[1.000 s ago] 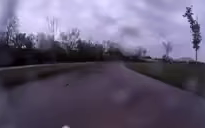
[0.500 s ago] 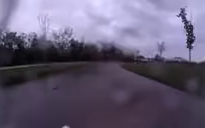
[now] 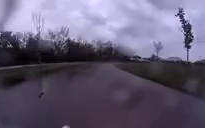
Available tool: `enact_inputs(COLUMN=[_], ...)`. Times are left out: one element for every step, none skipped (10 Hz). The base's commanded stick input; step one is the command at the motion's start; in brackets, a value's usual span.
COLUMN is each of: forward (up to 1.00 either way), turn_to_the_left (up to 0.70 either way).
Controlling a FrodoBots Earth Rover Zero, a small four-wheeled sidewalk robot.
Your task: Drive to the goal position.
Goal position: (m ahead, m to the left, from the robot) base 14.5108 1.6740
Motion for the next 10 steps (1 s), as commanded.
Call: enact_inputs(forward=[0.7,0.7,0.7,0.7,0.7,0.7,0.7,0.7,0.7,0.7], turn_to_the_left=[0.0,0.0,0.0,0.0,0.0,0.0,0.0,0.0,0.0,0.0])
